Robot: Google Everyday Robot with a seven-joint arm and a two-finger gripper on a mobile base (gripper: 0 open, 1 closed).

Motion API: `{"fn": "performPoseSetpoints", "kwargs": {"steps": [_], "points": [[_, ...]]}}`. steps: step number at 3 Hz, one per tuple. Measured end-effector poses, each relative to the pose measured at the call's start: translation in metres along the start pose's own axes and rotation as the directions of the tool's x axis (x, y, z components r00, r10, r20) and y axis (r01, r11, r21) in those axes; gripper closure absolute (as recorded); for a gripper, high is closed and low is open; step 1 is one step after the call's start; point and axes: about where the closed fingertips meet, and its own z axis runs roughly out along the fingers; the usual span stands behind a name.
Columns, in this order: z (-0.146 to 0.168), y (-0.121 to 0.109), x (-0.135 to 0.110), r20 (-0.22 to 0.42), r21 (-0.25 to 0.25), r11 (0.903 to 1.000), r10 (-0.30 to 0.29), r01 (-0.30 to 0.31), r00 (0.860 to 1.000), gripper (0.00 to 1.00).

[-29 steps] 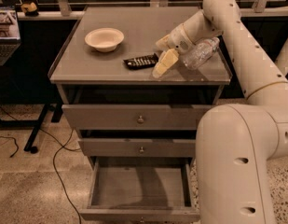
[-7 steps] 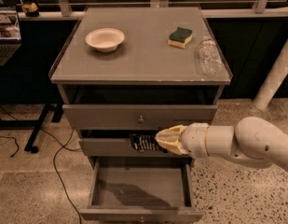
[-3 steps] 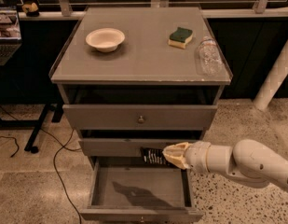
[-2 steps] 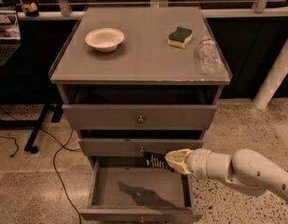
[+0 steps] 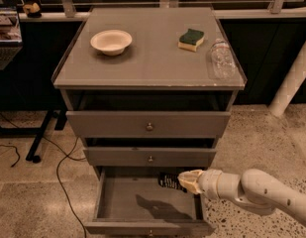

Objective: Place rxbar chocolate into bottom drawer

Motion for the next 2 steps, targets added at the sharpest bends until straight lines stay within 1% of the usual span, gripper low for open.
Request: {"fn": "performPoseSetpoints", "kwargs": {"steps": [1,2], "points": [[0.014,-0.008,0.023,-0.032,0.004,0.9995,0.032,-0.032,0.999,1.00],[0.028,-0.016,0.039,-0.073,-0.002,0.9988,0.048,-0.049,0.996,1.00]]}}
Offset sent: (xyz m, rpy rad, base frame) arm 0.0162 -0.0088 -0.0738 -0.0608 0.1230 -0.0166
